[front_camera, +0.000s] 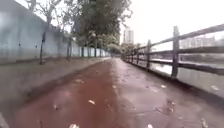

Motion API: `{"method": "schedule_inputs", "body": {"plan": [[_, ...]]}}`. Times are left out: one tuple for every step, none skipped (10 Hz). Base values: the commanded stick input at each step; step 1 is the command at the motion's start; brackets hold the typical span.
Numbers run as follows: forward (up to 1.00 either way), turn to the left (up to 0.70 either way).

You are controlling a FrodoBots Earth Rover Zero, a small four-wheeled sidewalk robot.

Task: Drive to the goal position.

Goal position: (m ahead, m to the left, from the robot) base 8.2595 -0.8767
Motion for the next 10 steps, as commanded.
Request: {"method": "schedule_inputs", "body": {"plan": [[0.85,0.02],[0.85,0.02],[0.85,0.02],[0.85,0.02],[0.85,0.02],[0.85,0.02],[0.85,0.02],[0.85,0.02],[0.85,0.01],[0.85,-0.01]]}}
